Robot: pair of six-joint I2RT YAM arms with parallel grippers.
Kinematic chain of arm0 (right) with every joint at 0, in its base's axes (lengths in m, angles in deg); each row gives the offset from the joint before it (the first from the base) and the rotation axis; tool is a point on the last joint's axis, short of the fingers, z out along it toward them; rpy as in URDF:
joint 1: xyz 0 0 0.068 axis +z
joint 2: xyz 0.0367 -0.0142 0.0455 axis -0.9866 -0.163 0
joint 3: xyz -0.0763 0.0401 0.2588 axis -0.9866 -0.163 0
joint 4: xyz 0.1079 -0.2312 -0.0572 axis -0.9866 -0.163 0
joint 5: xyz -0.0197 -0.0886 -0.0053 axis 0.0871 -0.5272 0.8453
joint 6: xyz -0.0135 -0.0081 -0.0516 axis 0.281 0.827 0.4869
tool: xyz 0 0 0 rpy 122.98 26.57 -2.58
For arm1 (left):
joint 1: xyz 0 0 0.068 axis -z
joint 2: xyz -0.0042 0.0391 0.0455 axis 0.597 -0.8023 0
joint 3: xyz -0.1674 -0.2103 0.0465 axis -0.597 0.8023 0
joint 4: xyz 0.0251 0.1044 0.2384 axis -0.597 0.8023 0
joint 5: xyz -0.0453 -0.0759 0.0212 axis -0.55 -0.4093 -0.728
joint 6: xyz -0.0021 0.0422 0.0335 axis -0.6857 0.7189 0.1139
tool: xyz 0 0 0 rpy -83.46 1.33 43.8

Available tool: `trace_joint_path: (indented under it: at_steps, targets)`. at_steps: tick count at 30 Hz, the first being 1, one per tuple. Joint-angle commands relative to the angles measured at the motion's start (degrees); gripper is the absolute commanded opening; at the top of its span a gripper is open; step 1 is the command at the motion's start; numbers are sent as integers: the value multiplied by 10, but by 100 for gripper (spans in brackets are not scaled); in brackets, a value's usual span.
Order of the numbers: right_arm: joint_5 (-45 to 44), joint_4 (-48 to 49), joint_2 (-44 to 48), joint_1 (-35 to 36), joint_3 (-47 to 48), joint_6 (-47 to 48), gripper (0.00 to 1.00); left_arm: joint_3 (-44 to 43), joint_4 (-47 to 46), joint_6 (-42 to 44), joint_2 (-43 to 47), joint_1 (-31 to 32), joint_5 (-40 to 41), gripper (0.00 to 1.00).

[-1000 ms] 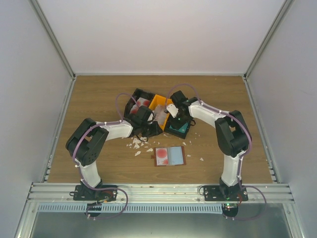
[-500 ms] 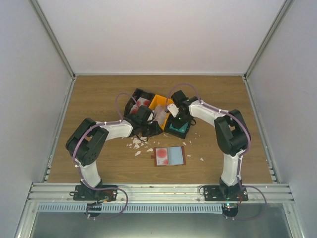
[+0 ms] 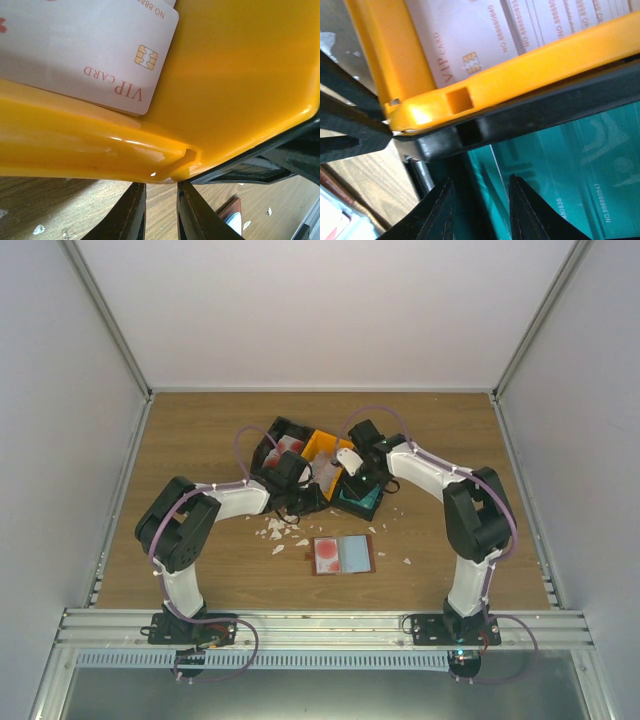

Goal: Put the credit cards into the card holder
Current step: Pick up the credit card from the storage box.

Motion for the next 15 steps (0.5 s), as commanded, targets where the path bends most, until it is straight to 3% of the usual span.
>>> trace_joint_path:
  at_steps: [1,15]
  targets:
    - [46,-37,15,13,-20,-5,32,-15,-25,1,-15,-6,28,20]
    - [68,-50,41,17,-28,-8,32,-3,-22,3,5,-7,32,20]
